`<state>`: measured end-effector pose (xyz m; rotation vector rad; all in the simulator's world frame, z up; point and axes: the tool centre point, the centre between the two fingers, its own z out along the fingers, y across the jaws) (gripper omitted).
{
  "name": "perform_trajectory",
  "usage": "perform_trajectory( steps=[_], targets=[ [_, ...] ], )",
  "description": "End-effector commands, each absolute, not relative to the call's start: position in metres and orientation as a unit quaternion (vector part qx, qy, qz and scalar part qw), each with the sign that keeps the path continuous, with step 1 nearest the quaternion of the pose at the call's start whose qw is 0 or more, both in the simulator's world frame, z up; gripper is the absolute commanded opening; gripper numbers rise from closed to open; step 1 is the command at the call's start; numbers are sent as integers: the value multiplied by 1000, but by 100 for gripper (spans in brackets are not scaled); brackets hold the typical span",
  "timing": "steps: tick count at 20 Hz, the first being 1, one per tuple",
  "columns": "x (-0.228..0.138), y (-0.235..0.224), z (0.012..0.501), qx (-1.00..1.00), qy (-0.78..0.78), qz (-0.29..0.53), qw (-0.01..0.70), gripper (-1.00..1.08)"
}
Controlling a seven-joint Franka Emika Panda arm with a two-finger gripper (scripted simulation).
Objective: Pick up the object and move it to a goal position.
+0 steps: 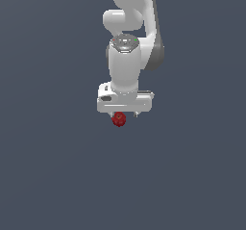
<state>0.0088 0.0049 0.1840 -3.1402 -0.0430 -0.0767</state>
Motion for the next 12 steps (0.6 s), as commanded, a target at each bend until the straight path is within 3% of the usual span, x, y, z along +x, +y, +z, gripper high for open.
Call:
perform_trajectory(
  steps=[1,12],
  targets=[
    [9,5,184,-1000,-14,-24,0,100],
    [11,-21,190,-999,-4,-36,1,100]
  ],
)
